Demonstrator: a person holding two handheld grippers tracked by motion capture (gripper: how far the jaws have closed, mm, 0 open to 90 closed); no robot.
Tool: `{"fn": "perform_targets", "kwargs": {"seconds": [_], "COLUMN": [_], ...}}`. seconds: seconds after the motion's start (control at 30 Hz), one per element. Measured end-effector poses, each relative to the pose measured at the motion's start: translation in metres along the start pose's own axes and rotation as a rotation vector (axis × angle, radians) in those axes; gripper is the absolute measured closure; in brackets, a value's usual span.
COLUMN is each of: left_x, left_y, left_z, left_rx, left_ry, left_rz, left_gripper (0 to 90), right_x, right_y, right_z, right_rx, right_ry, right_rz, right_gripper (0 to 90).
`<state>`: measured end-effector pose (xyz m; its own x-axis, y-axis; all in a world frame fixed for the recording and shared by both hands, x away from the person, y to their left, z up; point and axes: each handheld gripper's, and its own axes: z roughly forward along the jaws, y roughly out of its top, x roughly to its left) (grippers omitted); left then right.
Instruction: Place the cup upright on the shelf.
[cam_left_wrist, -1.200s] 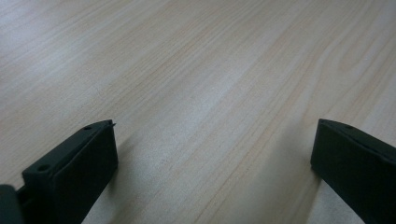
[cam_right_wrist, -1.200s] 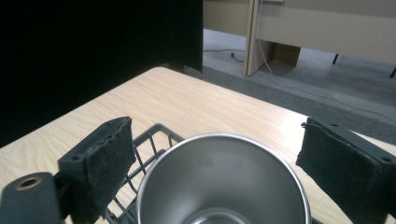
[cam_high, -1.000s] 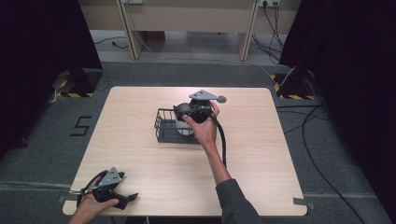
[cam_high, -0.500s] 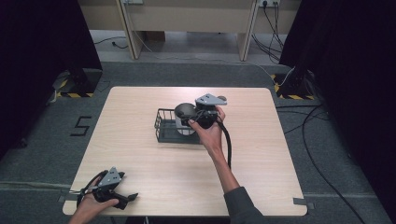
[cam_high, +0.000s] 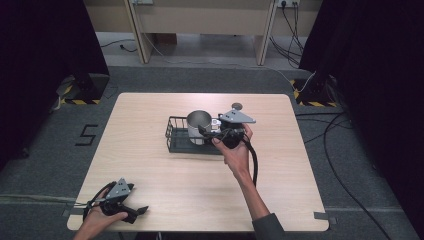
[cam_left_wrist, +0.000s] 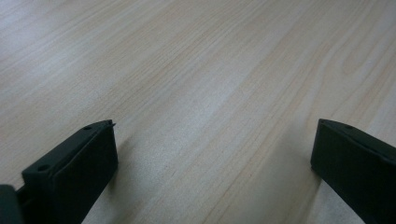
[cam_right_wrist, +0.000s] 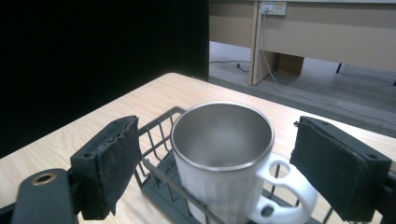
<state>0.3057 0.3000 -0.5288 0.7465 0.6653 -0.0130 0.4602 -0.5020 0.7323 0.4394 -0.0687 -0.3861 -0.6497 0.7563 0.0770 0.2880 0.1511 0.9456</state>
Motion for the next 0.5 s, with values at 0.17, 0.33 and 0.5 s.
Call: {"fn": "perform_targets", "kwargs": {"seconds": [0.17, 0.33, 0.5], "left_x": [0.000, 0.000, 0.000], "left_y": [0.000, 0.000, 0.000], "left_z": [0.000, 0.000, 0.000], "left_rx": [-0.001, -0.001, 0.001], "left_ry": [0.000, 0.003, 0.003], "left_rz": [0.001, -0.004, -0.003], "left_gripper": [0.0, 0.0, 0.0], "right_x": [0.000, 0.000, -0.001], "right_y": [-0.009, -0.020, -0.027], "right_z": [-0.011, -0.020, -0.026], "right_rx": [0.000, 0.006, 0.013], "right_ry": [0.000, -0.007, -0.009], "right_rz": [0.001, -0.007, -0.005], "right_gripper": [15.3, 15.3, 15.3]}}
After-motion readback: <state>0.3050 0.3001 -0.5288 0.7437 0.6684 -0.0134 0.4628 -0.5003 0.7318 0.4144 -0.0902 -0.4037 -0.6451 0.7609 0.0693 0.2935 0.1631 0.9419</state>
